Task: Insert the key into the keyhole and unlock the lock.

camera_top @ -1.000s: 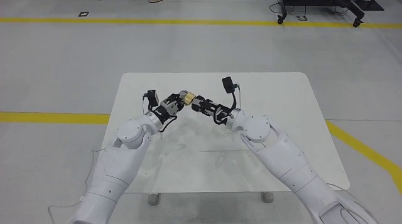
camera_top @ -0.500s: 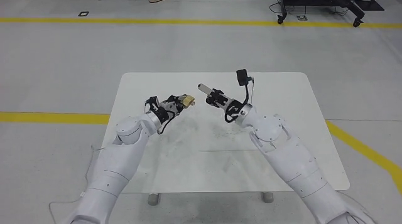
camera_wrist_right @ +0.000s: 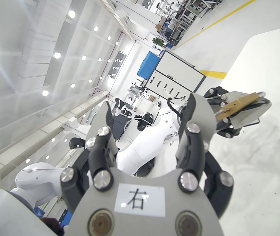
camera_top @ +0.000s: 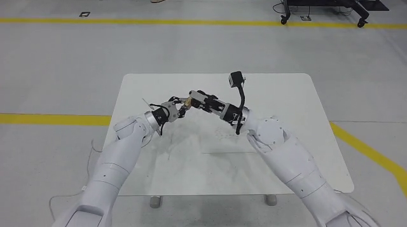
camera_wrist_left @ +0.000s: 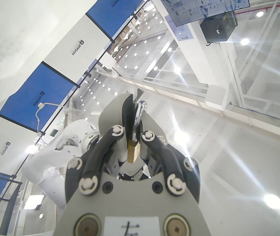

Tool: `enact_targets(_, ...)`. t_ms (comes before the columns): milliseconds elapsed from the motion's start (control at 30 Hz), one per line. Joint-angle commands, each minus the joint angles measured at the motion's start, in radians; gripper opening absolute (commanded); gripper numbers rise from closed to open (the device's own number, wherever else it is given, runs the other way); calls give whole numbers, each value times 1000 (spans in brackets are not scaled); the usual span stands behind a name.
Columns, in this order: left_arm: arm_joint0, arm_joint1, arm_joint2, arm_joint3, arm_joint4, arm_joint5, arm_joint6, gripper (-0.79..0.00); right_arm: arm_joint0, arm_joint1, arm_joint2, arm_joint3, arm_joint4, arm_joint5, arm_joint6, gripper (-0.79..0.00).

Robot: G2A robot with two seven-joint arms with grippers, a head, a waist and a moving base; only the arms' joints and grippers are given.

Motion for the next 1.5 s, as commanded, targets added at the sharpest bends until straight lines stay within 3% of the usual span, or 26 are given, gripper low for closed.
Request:
enact_targets(0, -6, -2, 7, 11, 0, 0, -8, -785, 10, -5, -11, 12, -2, -3, 1, -785)
enact_targets(467, -27, -6, 18, 51, -10, -20, -65, -785, 46, -24, -47, 112, -109, 67, -49, -785)
enact_targets(633, -27, -1, 6, 42, 21, -95, -36, -785, 19, -17, -6, 60, -74, 27, -36, -785)
enact_targets(667, -25, 1, 1, 34, 33, -121, -27, -785, 10, -14, 9, 47, -50, 18, -24, -705)
enact_targets(833, 2, 10, -22, -23, 77, -231, -3, -785, -36, -2, 57, 26, 55, 54, 68, -551)
enact_targets(900, 17, 14, -25, -54, 109, -271, -6, -785, -39, -1, 53, 43, 105, 137, 137, -388)
enact_targets(933, 23, 16, -25, -71, 128, -290, -9, -785, -40, -2, 52, 48, 140, 167, 161, -145)
enact_targets(967, 30, 19, -24, -88, 159, -313, -6, -785, -41, -4, 51, 50, 186, 182, 181, -126)
enact_targets(1133, 70, 25, -16, -163, 223, -363, -19, -785, -34, -13, 43, 80, 297, 199, 240, -219)
enact_targets(1267, 81, 28, -18, -185, 231, -358, -32, -785, -24, -19, 37, 109, 335, 203, 257, -400)
enact_targets(1467, 89, 32, -22, -200, 243, -366, -35, -785, -18, -27, 32, 136, 400, 205, 290, -529)
